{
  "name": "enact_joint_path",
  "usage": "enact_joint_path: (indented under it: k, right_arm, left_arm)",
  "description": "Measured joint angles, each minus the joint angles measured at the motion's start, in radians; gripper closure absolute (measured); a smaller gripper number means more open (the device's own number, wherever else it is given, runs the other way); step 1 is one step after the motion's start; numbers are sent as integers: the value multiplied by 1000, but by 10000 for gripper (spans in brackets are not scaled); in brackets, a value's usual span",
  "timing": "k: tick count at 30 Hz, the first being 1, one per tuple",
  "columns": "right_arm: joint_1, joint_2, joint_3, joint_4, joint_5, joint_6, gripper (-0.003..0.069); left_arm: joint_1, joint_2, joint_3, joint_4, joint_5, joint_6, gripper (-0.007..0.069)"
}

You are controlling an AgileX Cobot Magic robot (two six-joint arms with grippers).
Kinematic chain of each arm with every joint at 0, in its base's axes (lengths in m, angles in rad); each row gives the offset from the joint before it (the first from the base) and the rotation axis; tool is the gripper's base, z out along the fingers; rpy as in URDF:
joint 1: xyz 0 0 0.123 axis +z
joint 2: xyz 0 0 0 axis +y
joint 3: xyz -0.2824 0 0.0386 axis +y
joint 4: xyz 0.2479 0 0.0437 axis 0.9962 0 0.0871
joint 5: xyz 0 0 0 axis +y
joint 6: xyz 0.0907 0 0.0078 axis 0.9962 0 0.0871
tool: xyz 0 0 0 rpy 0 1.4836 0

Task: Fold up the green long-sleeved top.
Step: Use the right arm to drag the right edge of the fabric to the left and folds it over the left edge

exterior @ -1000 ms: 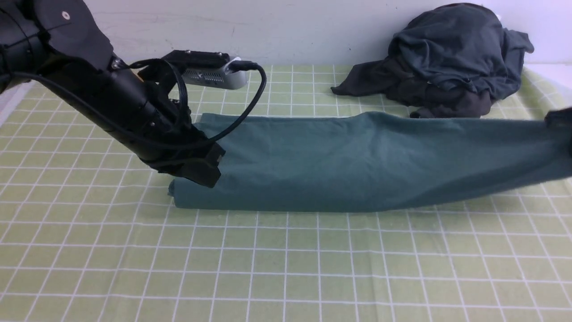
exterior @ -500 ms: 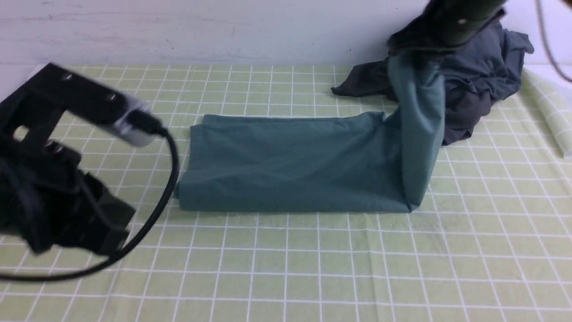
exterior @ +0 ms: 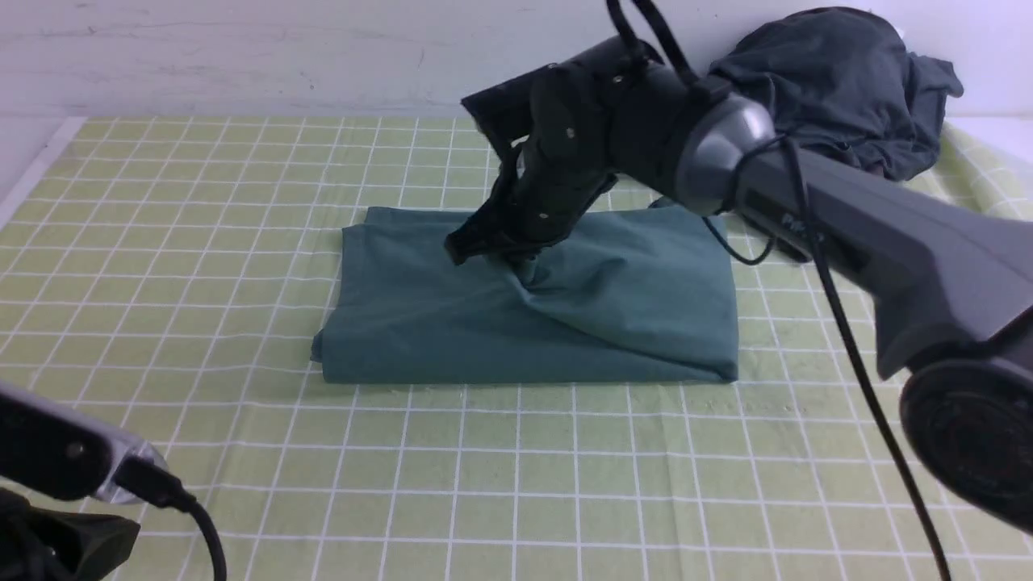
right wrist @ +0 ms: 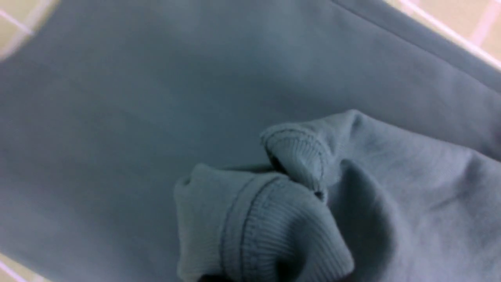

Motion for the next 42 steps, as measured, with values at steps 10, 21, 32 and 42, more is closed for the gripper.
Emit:
enact_joint_path:
  k: [10, 21, 32, 42]
  right_arm:
    - [70, 103, -169, 201, -76, -73, 624]
    - [79, 197, -196, 313, -206, -146, 383]
    - [79, 162, -366, 52, 27, -111, 505]
    - [101, 299, -366, 253, 5, -83, 670]
  left_arm:
    - [0, -54, 28, -18, -82, -5, 628]
    - [0, -54, 28, -52, -80, -5, 628]
    - [0, -87, 28, -52, -80, -5, 628]
    - [0, -89, 28, -52, -120, -3, 627]
